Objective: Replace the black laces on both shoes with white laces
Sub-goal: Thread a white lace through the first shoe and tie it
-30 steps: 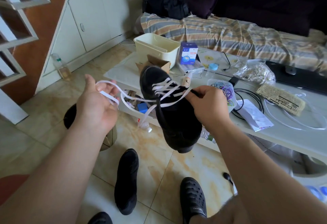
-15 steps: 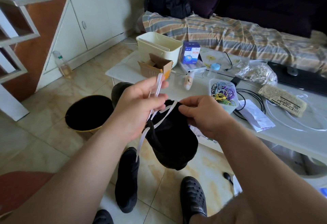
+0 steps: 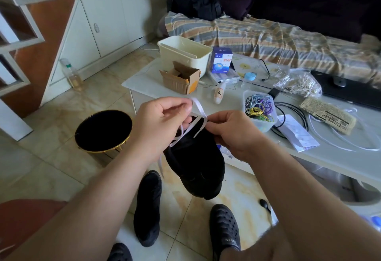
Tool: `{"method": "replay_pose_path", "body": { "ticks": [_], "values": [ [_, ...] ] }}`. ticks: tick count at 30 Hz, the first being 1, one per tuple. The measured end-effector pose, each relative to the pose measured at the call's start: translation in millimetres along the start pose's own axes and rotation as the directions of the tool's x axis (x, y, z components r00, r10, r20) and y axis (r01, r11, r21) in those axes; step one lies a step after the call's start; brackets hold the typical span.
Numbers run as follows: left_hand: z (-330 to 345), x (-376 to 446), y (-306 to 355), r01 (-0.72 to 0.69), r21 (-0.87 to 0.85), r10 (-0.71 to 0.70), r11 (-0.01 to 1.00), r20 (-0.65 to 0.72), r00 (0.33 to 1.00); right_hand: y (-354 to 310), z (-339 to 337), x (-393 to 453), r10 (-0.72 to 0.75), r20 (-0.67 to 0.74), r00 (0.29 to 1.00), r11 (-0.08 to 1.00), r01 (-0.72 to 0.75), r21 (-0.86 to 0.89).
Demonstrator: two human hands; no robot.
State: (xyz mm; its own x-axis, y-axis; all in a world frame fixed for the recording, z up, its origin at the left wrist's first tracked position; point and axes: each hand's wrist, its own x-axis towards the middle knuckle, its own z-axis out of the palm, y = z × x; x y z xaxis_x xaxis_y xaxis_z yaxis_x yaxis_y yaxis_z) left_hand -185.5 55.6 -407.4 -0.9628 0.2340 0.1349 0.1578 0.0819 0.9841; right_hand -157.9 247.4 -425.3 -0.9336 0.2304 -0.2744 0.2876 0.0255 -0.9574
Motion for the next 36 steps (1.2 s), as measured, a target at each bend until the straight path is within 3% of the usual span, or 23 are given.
{"method": "replay_pose_path", "body": {
  "ticks": [3,7,10,13,18,21,26,30,36],
  "values": [
    [-3,3,-4,-0.047,0.179,0.042,0.983,0.031,0.999,1,0,2,-0.011,-0.025,1.0,1.0,0.01,-0.022],
    [0,2,-16,-0.218,0.595,0.154,0.774,0.158,0.975,4,2,6,-0.013,-0.042,0.999,0.996,0.009,-0.094],
    [7,-3,-17,-0.456,0.666,0.326,0.591,0.32,0.89,4,4,5,-0.015,-0.024,1.0,0.993,0.012,-0.119],
    [9,1,-19,-0.61,0.662,0.383,0.435,0.478,0.791,2,4,2,-0.031,-0.01,0.999,0.982,0.029,-0.186],
    [5,9,-31,-0.538,0.61,0.26,0.581,0.487,0.834,4,5,0,0.019,0.023,1.0,0.986,-0.015,-0.169],
    [0,16,-31,-0.518,0.625,0.356,0.583,0.376,0.855,4,4,2,0.033,0.004,0.999,0.99,-0.032,-0.135],
    [0,15,-26,-0.48,0.605,0.473,0.635,0.188,0.861,2,6,-1,0.065,0.035,0.997,0.995,-0.068,0.07],
    [-4,7,-9,-0.365,0.532,0.425,0.764,0.009,0.905,-3,5,-3,0.108,0.083,0.991,0.971,-0.123,0.204],
    [-10,1,11,-0.357,0.487,0.376,0.797,0.063,0.925,-5,9,-8,0.106,0.179,0.978,0.923,-0.164,0.348]
  ]
}}
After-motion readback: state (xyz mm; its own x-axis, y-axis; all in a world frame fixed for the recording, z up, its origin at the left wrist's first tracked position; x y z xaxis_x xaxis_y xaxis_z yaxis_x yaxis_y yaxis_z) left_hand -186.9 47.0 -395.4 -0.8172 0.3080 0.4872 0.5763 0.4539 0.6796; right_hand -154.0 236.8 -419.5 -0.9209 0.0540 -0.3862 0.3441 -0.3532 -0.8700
